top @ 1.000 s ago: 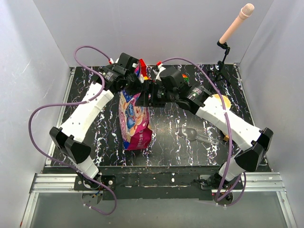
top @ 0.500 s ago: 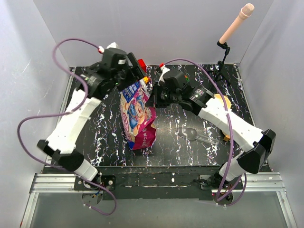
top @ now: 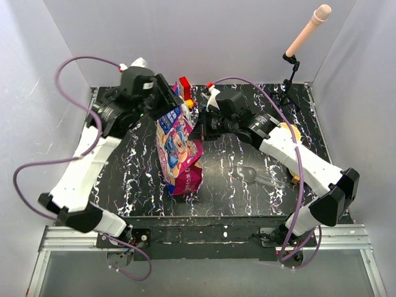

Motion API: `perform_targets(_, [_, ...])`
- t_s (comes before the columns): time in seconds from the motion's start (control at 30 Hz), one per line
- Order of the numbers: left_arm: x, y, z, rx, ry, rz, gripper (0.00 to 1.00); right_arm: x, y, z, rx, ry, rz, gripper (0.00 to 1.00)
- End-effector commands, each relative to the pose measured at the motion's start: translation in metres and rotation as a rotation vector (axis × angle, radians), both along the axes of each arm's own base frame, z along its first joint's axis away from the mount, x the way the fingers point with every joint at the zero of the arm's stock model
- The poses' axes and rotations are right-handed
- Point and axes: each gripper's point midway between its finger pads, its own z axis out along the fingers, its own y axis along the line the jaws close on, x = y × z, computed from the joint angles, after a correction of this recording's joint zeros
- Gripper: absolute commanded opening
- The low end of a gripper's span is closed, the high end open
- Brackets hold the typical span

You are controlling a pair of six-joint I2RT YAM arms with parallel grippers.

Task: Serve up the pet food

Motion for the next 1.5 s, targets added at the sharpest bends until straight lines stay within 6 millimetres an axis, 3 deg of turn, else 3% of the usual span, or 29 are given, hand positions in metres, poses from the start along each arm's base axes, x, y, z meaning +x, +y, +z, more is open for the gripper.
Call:
perform_targets(0.0, [0.007,-0.019,-0.018,-0.004,0.102,-0.046,0.42,-0.018,0.008,0.035,0.085,-0.026,0.096,0.01])
perform_targets(0.13, [0.000,-0.017,-0.035,-0.006,0.163,-0.035,0.29,-0.017,0.009,0.036,0.080,-0.025,0.101,0.01])
perform_targets(0.27, [0.001,-0.020,-0.045,-0.018,0.209,-0.022,0.26,-0.017,0.008,0.038,0.081,-0.031,0.098,0.01])
perform_targets(0.4, [0.001,-0.013,-0.036,0.006,0.183,-0.007,0.28,-0.016,0.007,0.038,0.077,-0.038,0.092,0.01])
perform_targets(0.7, [0.007,-0.015,-0.047,0.009,0.209,0.006,0.21,-0.016,0.006,0.039,0.076,-0.041,0.097,0.01])
perform_targets(1.27, [0.012,-0.022,-0.072,0.006,0.263,0.009,0.19,-0.016,0.008,0.040,0.070,-0.052,0.113,0.01])
perform_targets(1.47, [0.015,-0.024,-0.080,0.019,0.275,0.009,0.23,-0.017,0.009,0.039,0.069,-0.050,0.125,0.01])
